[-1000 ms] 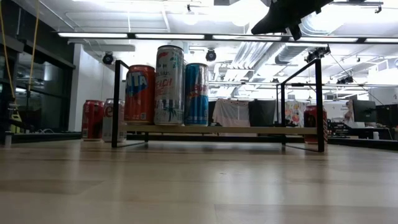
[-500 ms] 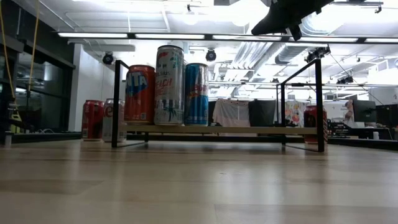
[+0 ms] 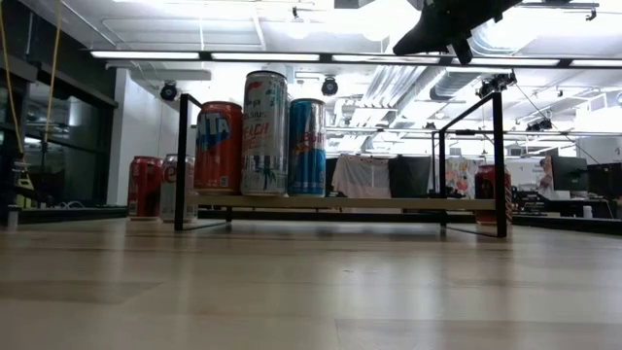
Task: Place canned beverage on shelf
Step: Put the left blue soda can on the shelf aligned with the other blue soda can
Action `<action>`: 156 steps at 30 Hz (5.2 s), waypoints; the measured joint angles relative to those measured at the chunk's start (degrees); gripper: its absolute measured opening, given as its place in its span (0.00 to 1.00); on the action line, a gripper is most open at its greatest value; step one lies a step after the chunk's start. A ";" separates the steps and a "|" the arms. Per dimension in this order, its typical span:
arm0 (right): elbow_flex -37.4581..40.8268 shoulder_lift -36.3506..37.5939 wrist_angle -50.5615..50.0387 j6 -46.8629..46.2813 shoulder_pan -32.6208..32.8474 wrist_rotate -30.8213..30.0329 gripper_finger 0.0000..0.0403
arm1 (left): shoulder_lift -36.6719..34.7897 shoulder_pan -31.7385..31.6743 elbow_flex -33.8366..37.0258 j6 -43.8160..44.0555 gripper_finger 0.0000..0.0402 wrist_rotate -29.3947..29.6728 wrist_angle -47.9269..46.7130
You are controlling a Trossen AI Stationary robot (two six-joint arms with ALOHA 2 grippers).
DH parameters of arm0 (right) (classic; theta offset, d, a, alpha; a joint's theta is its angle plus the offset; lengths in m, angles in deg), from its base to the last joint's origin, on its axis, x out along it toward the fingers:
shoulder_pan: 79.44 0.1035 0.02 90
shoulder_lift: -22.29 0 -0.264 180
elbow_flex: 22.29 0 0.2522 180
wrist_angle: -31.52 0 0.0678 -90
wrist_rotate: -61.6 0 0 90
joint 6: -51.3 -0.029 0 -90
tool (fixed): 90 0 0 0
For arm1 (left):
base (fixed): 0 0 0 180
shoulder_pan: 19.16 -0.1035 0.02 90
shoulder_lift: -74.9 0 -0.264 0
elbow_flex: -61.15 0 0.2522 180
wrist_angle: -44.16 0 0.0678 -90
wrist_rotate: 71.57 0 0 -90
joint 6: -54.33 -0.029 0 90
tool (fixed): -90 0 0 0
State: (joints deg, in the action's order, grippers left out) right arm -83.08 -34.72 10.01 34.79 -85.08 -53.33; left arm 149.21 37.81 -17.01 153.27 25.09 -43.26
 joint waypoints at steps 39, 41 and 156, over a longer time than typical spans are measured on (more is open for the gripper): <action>0.00 0.00 -3.65 0.01 -0.01 -0.03 0.00 | 6.39 -2.71 7.23 -4.55 0.76 -6.56 7.37; 0.00 0.00 -3.65 0.02 -0.02 -0.04 0.00 | 6.38 -2.71 7.28 -4.62 0.71 -6.57 7.33; -33.53 -20.73 -37.66 13.69 -0.25 4.90 0.49 | 12.66 -70.85 -46.00 -96.13 0.62 -2.59 10.92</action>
State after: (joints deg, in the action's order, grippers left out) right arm -116.61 -55.45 -27.65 48.48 -85.32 -48.43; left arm 161.87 -33.03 -63.02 57.14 22.50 -32.34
